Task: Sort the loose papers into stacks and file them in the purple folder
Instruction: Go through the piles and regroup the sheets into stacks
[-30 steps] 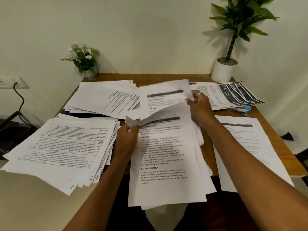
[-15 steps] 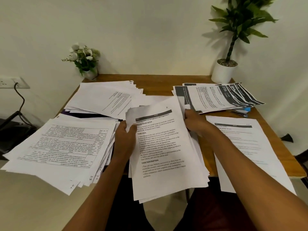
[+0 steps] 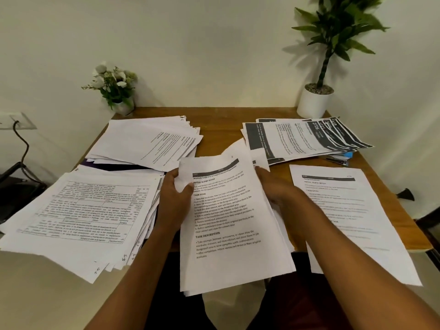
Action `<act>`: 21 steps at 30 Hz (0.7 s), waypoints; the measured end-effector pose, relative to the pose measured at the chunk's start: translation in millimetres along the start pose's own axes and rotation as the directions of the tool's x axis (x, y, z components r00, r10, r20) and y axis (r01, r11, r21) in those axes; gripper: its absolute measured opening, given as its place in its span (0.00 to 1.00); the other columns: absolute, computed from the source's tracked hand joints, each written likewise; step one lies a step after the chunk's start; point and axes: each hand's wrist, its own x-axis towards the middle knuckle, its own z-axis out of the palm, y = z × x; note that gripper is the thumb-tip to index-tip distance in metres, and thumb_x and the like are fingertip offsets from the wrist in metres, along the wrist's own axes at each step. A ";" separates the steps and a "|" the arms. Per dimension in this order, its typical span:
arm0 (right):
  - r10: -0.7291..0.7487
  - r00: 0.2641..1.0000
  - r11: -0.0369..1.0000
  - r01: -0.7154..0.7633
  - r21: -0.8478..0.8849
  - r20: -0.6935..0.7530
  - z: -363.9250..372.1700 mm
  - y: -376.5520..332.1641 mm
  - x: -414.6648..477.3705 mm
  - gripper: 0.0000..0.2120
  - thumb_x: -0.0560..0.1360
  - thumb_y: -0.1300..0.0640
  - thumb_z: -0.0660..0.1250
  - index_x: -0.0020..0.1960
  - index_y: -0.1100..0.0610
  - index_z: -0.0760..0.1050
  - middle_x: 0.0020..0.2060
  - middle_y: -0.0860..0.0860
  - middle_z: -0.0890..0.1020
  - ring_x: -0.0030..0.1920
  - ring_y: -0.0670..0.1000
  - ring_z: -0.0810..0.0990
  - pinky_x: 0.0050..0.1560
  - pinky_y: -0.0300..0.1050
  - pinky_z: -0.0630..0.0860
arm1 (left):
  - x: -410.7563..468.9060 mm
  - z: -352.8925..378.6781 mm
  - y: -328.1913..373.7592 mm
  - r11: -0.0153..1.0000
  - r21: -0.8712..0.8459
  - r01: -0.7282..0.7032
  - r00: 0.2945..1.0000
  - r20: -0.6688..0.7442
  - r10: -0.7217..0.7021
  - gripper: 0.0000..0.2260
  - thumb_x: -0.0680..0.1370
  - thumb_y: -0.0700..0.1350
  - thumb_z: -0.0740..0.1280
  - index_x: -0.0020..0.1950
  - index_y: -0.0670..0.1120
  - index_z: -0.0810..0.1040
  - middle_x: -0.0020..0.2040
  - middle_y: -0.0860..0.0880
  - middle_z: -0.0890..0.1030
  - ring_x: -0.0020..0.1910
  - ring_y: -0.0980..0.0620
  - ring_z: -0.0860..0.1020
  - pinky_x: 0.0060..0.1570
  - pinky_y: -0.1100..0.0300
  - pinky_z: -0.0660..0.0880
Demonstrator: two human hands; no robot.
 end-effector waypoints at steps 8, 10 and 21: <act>-0.003 0.900 0.998 0.032 0.060 -0.437 -8.7 26.8 21.1 0.22 0.78 0.34 0.64 0.63 0.48 0.79 0.56 0.46 0.81 0.60 0.51 0.79 0.60 0.49 0.75 | -5.8 3.0 2.8 0.991 0.082 -0.104 0.994 0.033 0.102 0.36 0.81 0.42 0.67 0.83 0.53 0.50 0.82 0.51 0.56 0.79 0.50 0.59 0.74 0.53 0.59; -0.031 0.920 0.999 0.038 0.010 -0.390 -5.6 29.0 19.9 0.27 0.77 0.42 0.71 0.73 0.51 0.72 0.65 0.48 0.78 0.65 0.51 0.77 0.61 0.47 0.74 | -7.2 3.6 4.6 0.995 0.072 -0.072 0.997 0.041 0.069 0.38 0.82 0.44 0.67 0.83 0.53 0.45 0.83 0.51 0.54 0.79 0.50 0.57 0.75 0.47 0.59; -0.104 0.734 0.994 0.046 -0.104 -0.671 -2.8 53.7 36.1 0.16 0.80 0.55 0.64 0.67 0.47 0.76 0.67 0.48 0.76 0.68 0.50 0.75 0.69 0.52 0.74 | 0.8 7.0 -13.9 0.998 0.060 -0.026 0.998 0.051 0.023 0.16 0.82 0.44 0.66 0.70 0.50 0.73 0.58 0.53 0.79 0.55 0.54 0.79 0.42 0.66 0.73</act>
